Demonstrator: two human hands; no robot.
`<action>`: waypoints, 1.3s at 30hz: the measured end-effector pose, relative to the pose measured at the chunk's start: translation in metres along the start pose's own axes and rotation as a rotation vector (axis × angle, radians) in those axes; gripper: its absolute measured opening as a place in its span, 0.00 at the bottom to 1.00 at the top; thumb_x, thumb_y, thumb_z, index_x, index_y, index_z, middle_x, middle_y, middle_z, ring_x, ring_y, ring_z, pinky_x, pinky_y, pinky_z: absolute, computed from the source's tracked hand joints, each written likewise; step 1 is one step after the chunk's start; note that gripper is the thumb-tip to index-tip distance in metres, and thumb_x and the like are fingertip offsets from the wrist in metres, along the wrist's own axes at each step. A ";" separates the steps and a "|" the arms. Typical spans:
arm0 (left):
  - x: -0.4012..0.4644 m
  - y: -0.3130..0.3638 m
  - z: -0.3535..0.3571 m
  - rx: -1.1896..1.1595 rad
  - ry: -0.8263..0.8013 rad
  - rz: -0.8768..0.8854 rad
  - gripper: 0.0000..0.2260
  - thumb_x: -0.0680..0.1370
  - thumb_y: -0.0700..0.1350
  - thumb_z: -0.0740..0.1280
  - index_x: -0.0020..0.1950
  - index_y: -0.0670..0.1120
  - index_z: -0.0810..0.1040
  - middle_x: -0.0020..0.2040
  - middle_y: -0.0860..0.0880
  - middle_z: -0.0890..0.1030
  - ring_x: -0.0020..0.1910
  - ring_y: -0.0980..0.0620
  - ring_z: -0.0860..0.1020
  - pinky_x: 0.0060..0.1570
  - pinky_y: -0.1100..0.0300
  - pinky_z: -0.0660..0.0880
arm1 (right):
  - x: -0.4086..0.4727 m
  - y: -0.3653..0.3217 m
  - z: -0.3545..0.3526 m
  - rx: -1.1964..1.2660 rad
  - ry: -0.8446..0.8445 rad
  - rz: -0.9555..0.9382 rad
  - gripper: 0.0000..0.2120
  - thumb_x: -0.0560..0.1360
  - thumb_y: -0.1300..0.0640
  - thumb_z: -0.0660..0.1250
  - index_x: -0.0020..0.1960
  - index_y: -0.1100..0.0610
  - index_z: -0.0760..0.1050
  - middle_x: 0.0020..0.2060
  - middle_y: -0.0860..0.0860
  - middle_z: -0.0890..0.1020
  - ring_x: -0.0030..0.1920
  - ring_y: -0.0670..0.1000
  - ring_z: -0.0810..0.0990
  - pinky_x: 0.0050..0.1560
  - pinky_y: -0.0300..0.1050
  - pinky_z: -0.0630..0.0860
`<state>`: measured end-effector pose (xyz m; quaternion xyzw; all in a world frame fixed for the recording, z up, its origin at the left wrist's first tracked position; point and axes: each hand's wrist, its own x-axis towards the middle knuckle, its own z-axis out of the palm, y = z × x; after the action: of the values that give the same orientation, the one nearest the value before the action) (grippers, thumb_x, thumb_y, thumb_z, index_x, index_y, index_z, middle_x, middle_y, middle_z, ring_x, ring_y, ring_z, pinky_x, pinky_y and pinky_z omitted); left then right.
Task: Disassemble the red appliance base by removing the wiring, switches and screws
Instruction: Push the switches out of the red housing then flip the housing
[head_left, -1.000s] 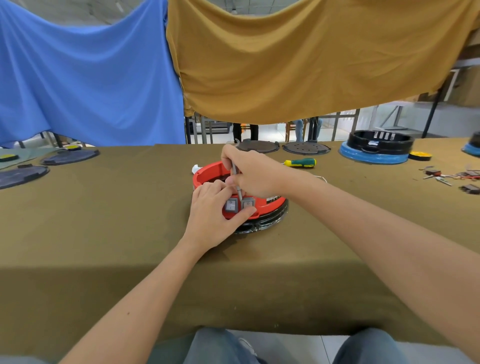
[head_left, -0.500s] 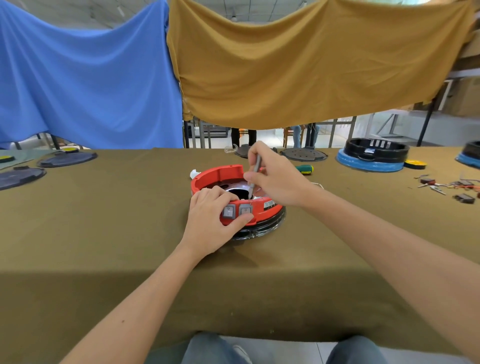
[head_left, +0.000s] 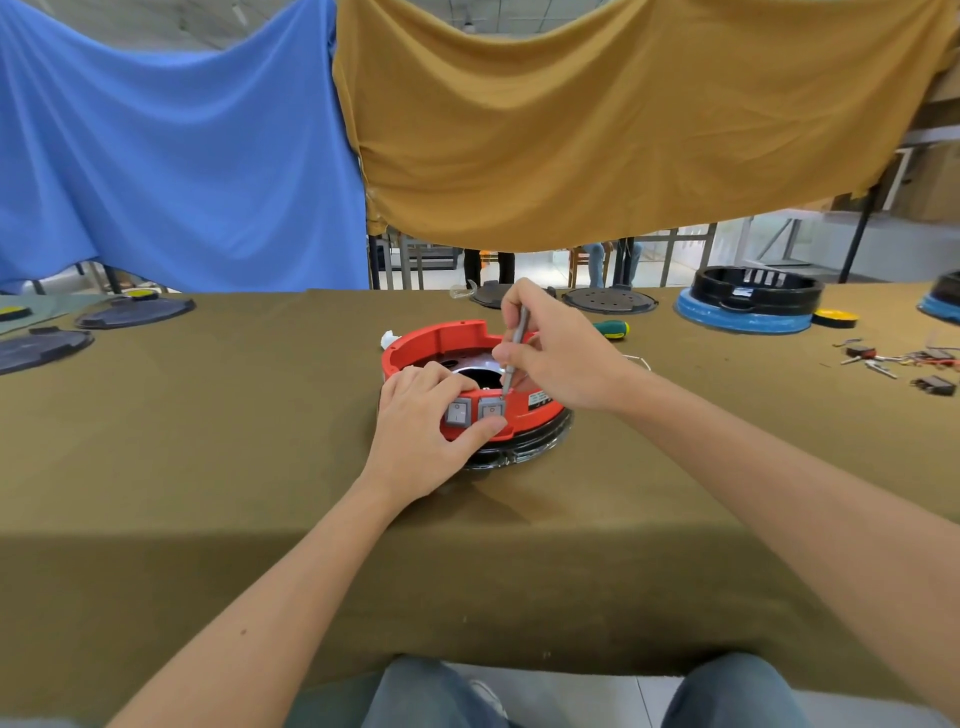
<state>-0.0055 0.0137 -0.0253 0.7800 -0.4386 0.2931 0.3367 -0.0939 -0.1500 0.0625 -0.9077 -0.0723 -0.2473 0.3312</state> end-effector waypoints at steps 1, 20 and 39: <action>0.000 0.000 0.000 -0.003 -0.002 0.000 0.24 0.72 0.67 0.62 0.54 0.49 0.79 0.48 0.55 0.75 0.52 0.53 0.71 0.61 0.60 0.58 | 0.003 -0.001 0.000 -0.033 -0.020 0.003 0.14 0.80 0.62 0.66 0.46 0.49 0.63 0.40 0.57 0.79 0.36 0.53 0.84 0.37 0.49 0.83; -0.001 0.000 -0.002 -0.025 -0.019 0.008 0.24 0.73 0.66 0.62 0.54 0.49 0.79 0.49 0.54 0.75 0.52 0.53 0.72 0.63 0.57 0.61 | 0.020 -0.007 -0.001 -0.033 -0.143 0.098 0.11 0.80 0.61 0.65 0.47 0.51 0.64 0.40 0.59 0.80 0.36 0.57 0.85 0.38 0.51 0.84; 0.000 0.001 -0.001 -0.007 -0.013 0.010 0.23 0.73 0.66 0.63 0.53 0.49 0.79 0.48 0.54 0.75 0.52 0.53 0.72 0.61 0.60 0.58 | -0.009 0.005 0.010 0.035 0.065 -0.027 0.17 0.80 0.64 0.65 0.45 0.44 0.62 0.37 0.50 0.78 0.34 0.46 0.81 0.40 0.50 0.83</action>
<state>-0.0063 0.0141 -0.0242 0.7784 -0.4458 0.2881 0.3352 -0.0966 -0.1467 0.0483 -0.8921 -0.0781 -0.2800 0.3458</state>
